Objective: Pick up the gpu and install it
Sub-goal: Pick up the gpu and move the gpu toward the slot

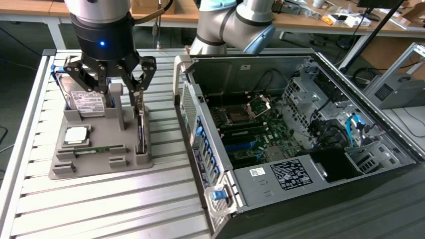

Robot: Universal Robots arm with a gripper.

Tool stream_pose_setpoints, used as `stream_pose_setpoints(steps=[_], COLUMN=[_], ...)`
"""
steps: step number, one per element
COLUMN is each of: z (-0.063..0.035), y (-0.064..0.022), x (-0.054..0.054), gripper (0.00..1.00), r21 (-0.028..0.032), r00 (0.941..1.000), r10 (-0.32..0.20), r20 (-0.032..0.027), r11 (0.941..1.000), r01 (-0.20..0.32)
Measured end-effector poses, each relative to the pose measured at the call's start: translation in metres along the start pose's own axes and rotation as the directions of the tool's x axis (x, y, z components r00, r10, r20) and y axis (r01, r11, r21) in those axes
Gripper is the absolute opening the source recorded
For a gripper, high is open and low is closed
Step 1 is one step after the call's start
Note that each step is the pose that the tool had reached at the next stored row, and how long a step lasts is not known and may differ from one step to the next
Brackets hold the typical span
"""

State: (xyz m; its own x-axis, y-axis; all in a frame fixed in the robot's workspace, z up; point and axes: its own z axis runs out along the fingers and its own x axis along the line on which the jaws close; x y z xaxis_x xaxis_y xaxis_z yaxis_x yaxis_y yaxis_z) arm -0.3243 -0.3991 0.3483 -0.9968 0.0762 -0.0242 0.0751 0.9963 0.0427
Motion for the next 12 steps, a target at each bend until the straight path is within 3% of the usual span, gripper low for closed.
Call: stream_pose_setpoints(steps=[12], z=[0.0034], y=[-0.0001], x=[0.0001], gripper=[0.48], r21=[0.0], r00=[1.0], r10=[0.0], r20=[0.0], r11=[1.0], r01=[0.0])
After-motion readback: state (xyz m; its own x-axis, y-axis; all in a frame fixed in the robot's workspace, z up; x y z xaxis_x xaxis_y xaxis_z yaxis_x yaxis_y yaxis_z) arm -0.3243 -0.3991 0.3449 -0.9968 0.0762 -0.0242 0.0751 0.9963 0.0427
